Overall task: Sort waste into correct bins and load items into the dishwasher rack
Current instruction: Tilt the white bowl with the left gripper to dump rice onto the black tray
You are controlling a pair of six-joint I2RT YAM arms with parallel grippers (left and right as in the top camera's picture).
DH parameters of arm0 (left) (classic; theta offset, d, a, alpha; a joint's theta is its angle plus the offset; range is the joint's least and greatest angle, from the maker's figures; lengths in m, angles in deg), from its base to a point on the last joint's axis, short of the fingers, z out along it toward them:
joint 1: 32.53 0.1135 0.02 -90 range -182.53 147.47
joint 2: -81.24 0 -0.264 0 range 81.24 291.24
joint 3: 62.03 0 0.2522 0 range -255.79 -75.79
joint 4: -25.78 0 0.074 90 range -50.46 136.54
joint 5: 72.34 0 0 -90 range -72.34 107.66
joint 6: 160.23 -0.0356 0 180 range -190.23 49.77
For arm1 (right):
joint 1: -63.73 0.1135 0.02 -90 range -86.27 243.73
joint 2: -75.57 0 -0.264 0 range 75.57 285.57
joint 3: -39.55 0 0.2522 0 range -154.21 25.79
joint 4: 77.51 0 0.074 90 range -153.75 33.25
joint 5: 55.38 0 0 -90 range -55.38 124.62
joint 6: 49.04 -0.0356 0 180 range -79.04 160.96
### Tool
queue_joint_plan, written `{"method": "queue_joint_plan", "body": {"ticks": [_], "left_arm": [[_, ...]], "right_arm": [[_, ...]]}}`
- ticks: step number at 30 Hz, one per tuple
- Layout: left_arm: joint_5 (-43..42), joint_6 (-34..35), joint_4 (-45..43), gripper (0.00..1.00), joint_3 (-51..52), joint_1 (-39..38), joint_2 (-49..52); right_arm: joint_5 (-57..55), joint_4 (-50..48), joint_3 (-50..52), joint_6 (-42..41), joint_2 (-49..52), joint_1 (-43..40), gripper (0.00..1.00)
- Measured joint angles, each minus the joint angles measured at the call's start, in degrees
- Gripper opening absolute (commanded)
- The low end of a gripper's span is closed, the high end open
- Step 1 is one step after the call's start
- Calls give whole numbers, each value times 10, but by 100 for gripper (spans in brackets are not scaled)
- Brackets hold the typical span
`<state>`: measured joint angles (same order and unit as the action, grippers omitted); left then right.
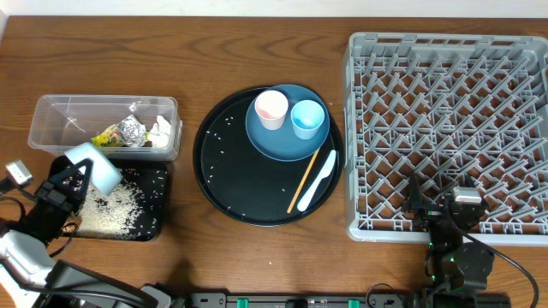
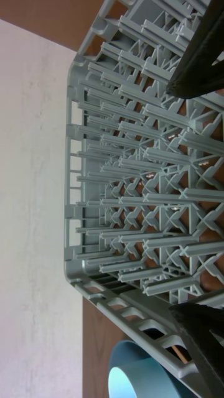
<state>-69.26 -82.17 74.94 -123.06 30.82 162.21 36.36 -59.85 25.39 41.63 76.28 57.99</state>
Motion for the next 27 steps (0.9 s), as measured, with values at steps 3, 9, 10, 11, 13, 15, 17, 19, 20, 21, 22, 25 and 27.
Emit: {"method": "queue_joint_plan", "body": {"ticks": [3,9,10,11,13,15,17,19,20,21,22,25,27], "left_arm": [[-5,3,5,6,0,0,0],[-2,36,-27,6,0,0,7],[-3,42,-25,6,0,0,9],[-3,45,-26,6,0,0,12],[10,52,-29,6,0,0,14],[11,61,-29,7,0,0,18],[6,63,-35,6,0,0,23],[25,79,-46,6,0,0,25],[29,86,-46,6,0,0,27],[22,88,-46,6,0,0,32],[16,87,-46,6,0,0,35],[9,85,-49,6,0,0,41],[-1,85,-48,6,0,0,42]], "right_arm": [[0,0,0,0,0,0,99],[0,0,0,0,0,0,99],[0,0,0,0,0,0,99],[0,0,0,0,0,0,99],[0,0,0,0,0,0,99],[0,0,0,0,0,0,99],[0,0,0,0,0,0,99],[0,0,0,0,0,0,99],[0,0,0,0,0,0,99],[0,0,0,0,0,0,99],[0,0,0,0,0,0,99],[0,0,0,0,0,0,99],[0,0,0,0,0,0,99]]}}
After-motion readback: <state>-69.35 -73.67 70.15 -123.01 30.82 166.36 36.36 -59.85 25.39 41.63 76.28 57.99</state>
